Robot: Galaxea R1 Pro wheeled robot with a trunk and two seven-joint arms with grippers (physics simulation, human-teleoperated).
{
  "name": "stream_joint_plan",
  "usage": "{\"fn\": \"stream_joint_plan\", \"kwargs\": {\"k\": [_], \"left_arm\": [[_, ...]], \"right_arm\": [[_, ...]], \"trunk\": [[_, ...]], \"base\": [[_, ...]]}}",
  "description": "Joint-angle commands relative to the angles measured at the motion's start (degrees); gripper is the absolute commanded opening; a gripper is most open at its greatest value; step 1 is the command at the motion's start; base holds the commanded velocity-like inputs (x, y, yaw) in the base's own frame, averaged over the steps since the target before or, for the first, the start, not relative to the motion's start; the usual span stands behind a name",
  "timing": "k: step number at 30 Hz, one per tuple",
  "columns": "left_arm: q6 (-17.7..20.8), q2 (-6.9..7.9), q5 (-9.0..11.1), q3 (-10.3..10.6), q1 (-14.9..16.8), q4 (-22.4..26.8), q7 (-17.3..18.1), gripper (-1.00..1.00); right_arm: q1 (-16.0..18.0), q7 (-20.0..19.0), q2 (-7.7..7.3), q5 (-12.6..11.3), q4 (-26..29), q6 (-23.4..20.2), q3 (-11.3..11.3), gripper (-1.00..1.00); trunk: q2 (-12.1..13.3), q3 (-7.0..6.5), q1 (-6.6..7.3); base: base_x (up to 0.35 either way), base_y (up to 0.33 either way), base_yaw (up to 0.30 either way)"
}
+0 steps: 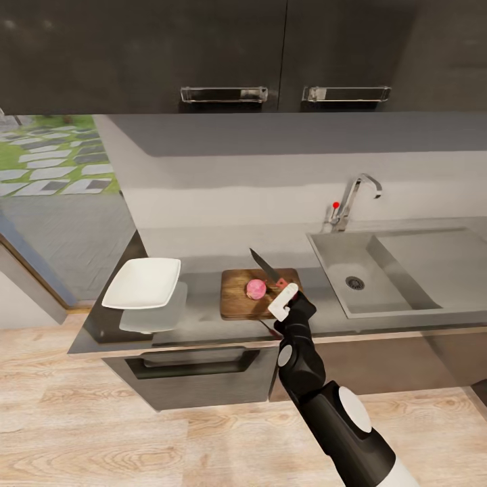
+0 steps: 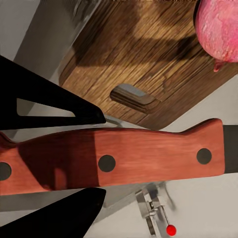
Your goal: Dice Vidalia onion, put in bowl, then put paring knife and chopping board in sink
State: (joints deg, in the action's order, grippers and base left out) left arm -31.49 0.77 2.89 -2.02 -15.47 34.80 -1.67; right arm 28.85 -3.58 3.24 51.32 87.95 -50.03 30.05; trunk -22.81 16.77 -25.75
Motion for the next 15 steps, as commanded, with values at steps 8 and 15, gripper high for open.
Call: {"fn": "stream_joint_plan", "kwargs": {"k": [8,15], "left_arm": [[-0.1,0.02,0.3,0.1,0.0,0.1,-0.1,1.0],[-0.1,0.02,0.3,0.1,0.0,0.1,-0.1,1.0]], "right_arm": [[0.1,-0.4,0.02,0.5,0.0,-0.3,0.2,-1.0],[0.1,-0.1,0.0,0.6,0.0,-0.3,0.3,-1.0]], "trunk": [[-0.1,0.09,-0.03],[-0.1,0.1,-0.03]], "base": [[0.0,0.0,0.0],[0.0,0.0,0.0]]}}
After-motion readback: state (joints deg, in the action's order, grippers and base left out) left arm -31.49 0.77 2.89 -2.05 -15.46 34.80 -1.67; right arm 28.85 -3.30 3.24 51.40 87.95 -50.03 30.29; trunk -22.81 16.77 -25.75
